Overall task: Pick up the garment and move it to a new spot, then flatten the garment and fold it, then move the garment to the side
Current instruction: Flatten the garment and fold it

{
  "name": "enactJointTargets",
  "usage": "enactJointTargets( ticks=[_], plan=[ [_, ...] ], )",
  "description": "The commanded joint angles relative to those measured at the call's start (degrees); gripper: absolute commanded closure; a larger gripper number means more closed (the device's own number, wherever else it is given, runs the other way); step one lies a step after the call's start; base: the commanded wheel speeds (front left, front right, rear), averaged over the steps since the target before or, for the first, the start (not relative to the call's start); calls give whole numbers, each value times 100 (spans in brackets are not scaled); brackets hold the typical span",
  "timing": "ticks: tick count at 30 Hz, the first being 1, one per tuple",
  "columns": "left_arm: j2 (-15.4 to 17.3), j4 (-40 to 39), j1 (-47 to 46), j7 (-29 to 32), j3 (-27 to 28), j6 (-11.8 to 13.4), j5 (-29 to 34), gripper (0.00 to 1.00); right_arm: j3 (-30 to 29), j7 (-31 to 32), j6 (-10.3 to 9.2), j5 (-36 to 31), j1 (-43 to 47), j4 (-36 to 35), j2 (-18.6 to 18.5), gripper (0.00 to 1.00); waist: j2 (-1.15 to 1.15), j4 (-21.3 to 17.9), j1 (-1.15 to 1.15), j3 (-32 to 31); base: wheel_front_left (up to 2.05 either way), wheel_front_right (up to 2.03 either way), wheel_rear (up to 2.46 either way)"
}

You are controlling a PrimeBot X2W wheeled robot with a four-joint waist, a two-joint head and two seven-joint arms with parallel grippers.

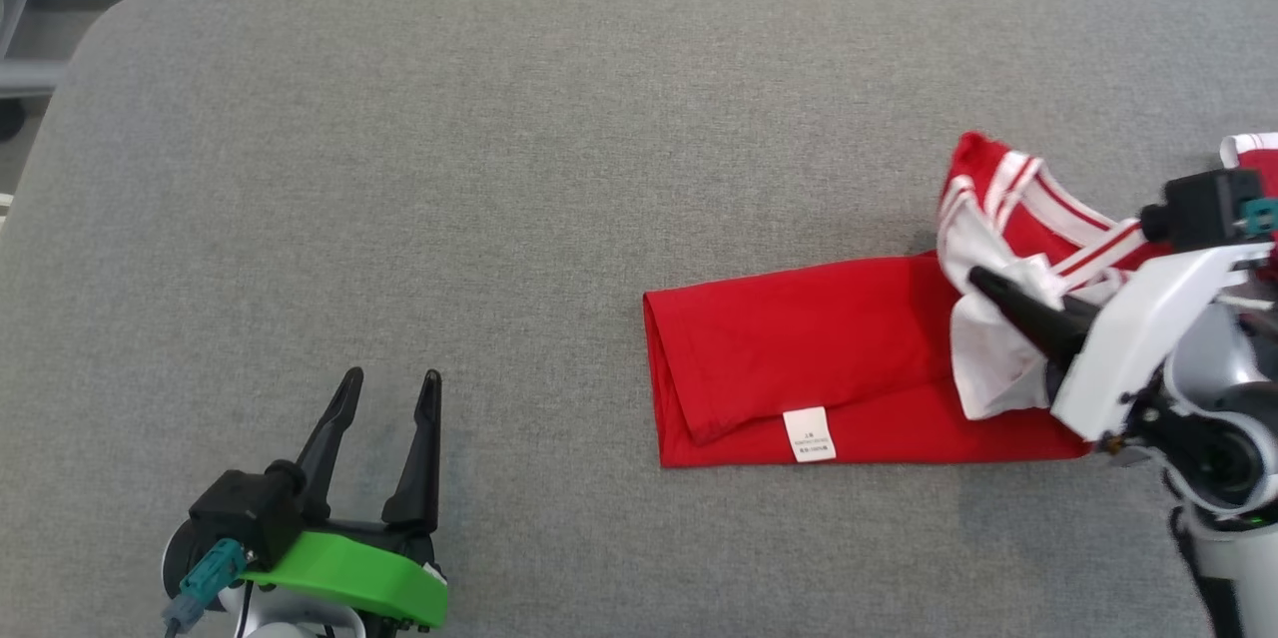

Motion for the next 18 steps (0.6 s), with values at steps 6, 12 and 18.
enactJointTargets(
  ticks=[6,12,18],
  plan=[
    [-225,371,-235,-14,51,-228,165,0,1016,-523,3,-1052,-235,516,673,100,41,121,0,28,0,0,0],
    [-415,652,-295,-14,51,-431,292,0,1809,-1030,2,-1783,-528,1331,1173,100,41,179,0,-41,0,0,0],
    [-537,795,-226,-14,170,-527,377,0,2277,-1306,2,-2020,-672,1901,1332,100,41,241,0,-91,0,0,0]
  ],
)
